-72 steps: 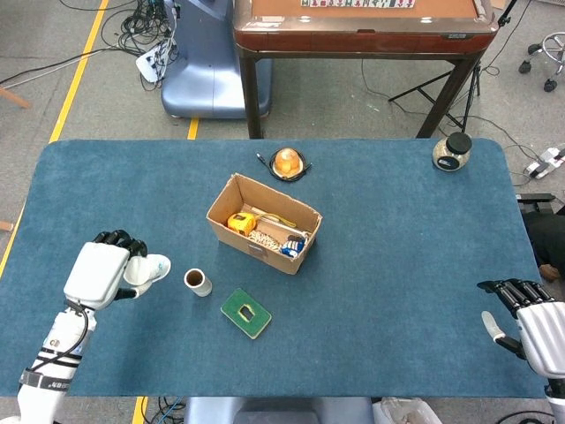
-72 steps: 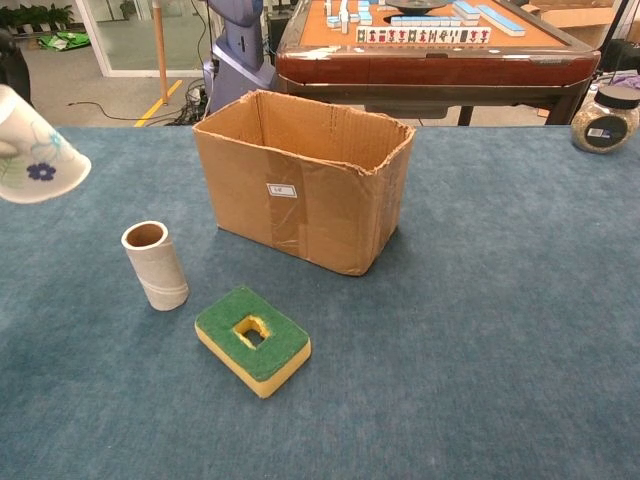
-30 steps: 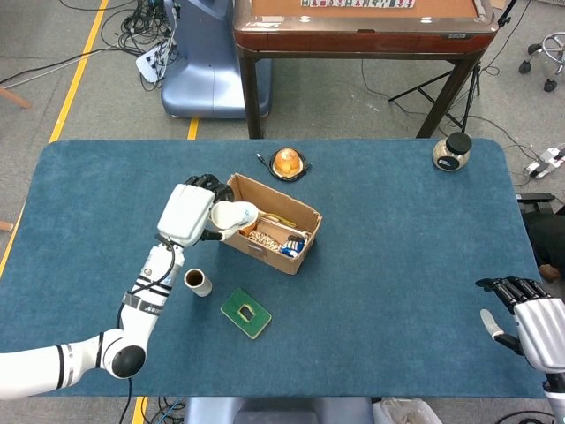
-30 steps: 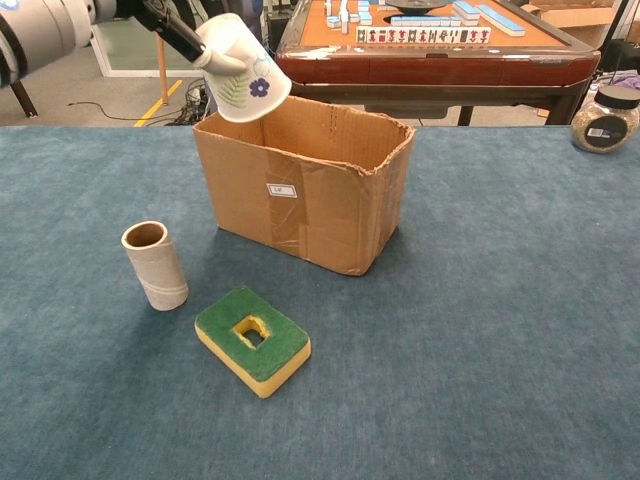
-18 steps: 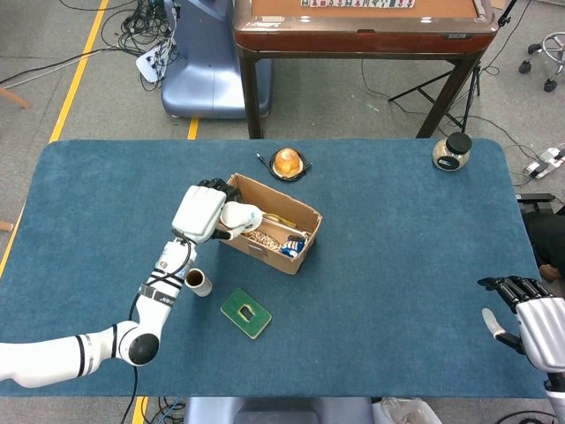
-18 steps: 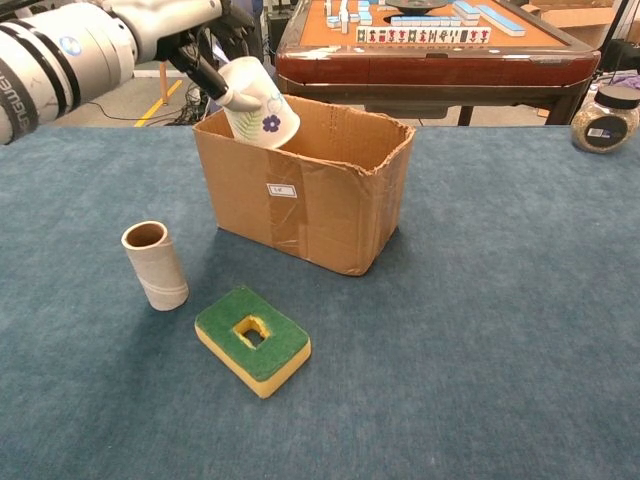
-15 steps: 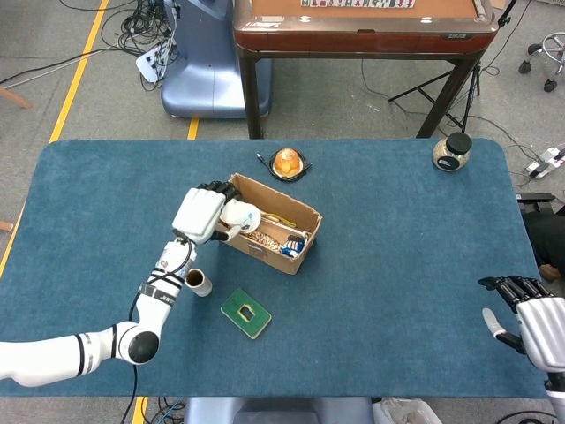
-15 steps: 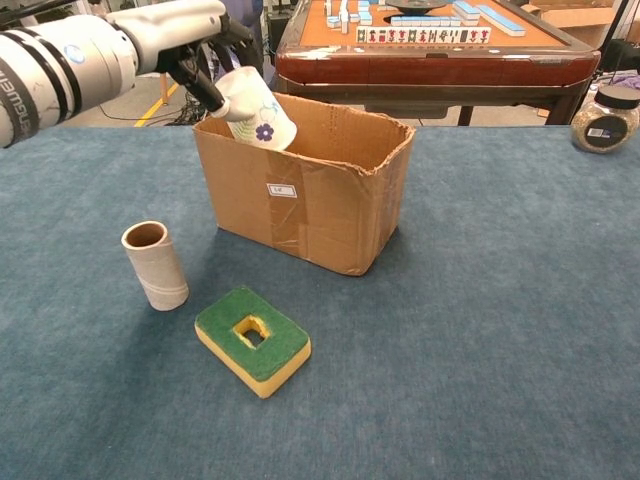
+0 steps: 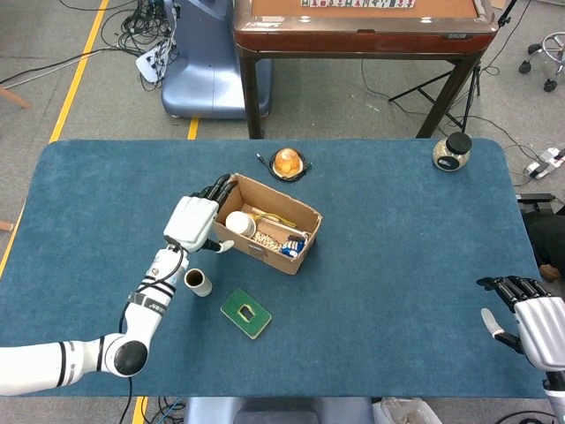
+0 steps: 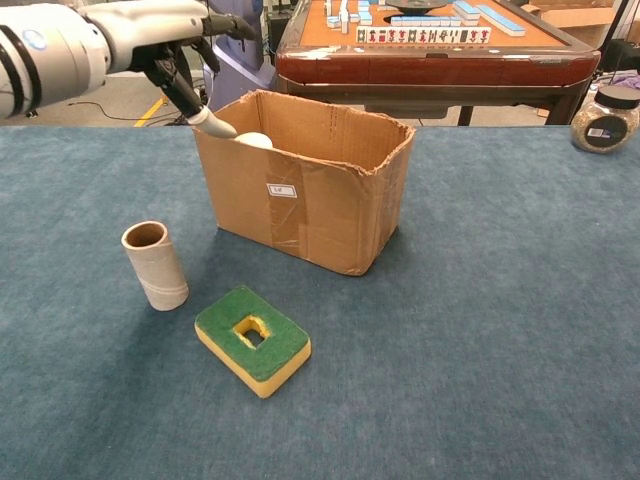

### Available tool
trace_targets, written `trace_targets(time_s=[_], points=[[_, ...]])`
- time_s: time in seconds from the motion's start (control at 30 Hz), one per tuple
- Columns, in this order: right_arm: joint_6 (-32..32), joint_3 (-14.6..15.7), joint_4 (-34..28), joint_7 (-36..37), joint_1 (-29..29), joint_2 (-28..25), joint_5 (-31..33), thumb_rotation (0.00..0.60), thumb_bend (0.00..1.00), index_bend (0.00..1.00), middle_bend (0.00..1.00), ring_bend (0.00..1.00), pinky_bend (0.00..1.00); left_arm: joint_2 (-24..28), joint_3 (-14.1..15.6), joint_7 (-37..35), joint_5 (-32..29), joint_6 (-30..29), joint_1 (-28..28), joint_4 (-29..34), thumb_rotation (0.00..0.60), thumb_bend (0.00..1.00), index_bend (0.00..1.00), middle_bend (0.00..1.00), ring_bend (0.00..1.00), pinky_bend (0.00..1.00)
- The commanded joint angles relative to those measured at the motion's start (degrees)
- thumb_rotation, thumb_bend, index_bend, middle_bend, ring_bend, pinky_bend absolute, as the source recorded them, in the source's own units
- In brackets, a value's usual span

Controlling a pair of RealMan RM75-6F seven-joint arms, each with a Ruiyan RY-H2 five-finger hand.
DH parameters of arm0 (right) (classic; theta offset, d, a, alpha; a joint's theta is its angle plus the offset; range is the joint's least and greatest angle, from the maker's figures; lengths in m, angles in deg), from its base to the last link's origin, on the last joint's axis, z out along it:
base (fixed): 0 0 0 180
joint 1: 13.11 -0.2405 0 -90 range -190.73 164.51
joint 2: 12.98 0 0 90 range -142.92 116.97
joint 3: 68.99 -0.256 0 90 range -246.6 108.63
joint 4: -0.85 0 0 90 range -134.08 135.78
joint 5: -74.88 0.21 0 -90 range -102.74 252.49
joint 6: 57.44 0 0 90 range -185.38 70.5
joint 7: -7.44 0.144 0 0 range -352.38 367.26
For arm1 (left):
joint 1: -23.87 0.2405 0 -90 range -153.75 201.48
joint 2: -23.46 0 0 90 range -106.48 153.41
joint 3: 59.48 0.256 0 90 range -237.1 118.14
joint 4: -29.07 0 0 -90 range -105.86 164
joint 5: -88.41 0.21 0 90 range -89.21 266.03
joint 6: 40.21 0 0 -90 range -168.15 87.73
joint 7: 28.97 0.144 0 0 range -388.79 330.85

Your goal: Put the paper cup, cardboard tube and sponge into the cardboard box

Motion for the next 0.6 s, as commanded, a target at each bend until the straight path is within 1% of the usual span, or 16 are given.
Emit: trace_targets(time_s=[0.03,0.17,0.4,0.5,0.57,0.6], points=[[0.0,0.0,0.0,-0.1,0.0,0.0,0.0,0.600,0.38,0.34,0.41,0.33,0.37,5.5,1.4,1.7,-3.2,-1.6,2.0,7.7,0.600,0.11,0.03,0.03,0.17,0.33],[-0.2,0.1,0.0,-0.4,-0.1,0.2,0.0,0.600,0.38,0.34,0.41,0.33,0.37,10.1,2.4,1.3,-4.2,-2.1,3.6,12.8,0.600,0.11,0.04,0.03,0.17,0.32],[-0.8,-0.1,-0.1,-1.0,-0.3,0.3,0.5,0.600,0.38,0.34,0.41,0.33,0.37,15.6,5.5,-0.2,-0.4,-3.7,7.1,18.6,0.600,0.11,0.04,0.06,0.17,0.31],[-1.2,-0.1,-0.2,-1.2,-0.4,0.4,0.7,0.600,0.38,0.34,0.41,0.33,0.37,17.8,7.4,-0.5,2.1,-5.2,9.1,21.0,0.600,0.11,0.07,0.06,0.17,0.31],[-1.3,-0.1,-0.3,-1.3,-0.5,0.4,0.8,0.600,0.38,0.34,0.41,0.33,0.37,18.9,8.3,-1.5,4.5,-6.3,10.6,22.2,0.600,0.11,0.11,0.06,0.17,0.31],[-1.3,-0.1,-0.3,-1.3,-0.5,0.4,0.8,0.600,0.38,0.34,0.41,0.33,0.37,19.4,8.8,-2.0,5.8,-6.7,11.3,22.7,0.600,0.11,0.14,0.06,0.17,0.31]])
